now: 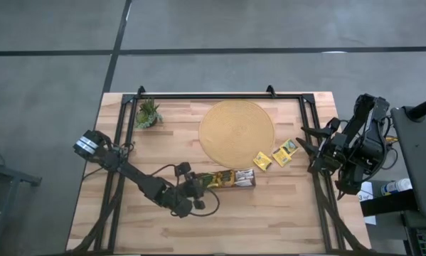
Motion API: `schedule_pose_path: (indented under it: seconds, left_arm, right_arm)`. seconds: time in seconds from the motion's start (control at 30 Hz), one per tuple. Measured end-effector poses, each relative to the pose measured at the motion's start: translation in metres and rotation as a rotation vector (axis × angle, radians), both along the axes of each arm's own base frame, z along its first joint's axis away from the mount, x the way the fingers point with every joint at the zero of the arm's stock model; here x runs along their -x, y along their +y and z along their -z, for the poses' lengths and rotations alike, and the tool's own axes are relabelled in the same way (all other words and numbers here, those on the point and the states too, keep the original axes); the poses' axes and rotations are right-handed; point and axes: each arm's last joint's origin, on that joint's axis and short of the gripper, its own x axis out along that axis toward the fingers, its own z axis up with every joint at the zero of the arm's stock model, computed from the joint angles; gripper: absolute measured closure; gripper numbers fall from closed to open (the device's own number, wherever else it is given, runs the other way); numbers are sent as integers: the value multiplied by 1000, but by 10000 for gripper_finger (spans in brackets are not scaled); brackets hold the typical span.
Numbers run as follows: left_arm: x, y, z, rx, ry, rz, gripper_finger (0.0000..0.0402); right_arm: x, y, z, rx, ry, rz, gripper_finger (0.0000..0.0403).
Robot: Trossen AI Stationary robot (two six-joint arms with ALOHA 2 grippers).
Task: Pick & Place Tea
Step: Put the yellow tea bag into the left section of the wooden organizer
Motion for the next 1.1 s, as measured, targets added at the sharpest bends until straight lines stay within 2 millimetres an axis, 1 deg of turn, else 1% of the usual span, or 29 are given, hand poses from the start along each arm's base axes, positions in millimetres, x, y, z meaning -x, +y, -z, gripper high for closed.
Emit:
schedule_pose_path:
  seconds: [0.1,0.17,0.2,0.33,0.4,0.47,0.53,0.57,0.6,0.73,0.93,1.1]
  left_arm:
    - [1,-2,0,4,-2,3,250]
    - [1,-6,-2,9,-5,27,250]
    - [1,-11,-6,10,-4,53,250]
    - [2,-40,-27,-13,-6,214,255]
    - [6,-50,-32,-41,2,256,272]
    - [9,-53,-31,-49,38,291,307]
    - [10,-50,-24,-33,112,325,360]
    - [10,-48,-20,-12,136,335,380]
    - [10,-45,-16,5,150,335,389]
    - [5,-33,-10,23,144,292,400]
    - [-4,-17,-10,25,145,243,401]
    - [-9,-6,-7,75,168,255,401]
  right_arm:
    - [0,0,0,0,0,0,211]
    - [0,0,0,0,0,0,211]
    - [0,0,0,0,0,0,211]
    - [0,0,0,3,1,0,211]
    - [0,0,0,3,1,0,211]
    - [0,0,0,2,1,0,211]
    - [0,0,0,2,1,0,211]
    - [0,0,0,0,0,0,211]
    - [0,0,0,0,0,0,211]
    - [0,0,0,0,0,0,211]
    - [-1,-1,0,-2,-1,11,211]
    - [-2,-2,0,-5,-3,31,211]
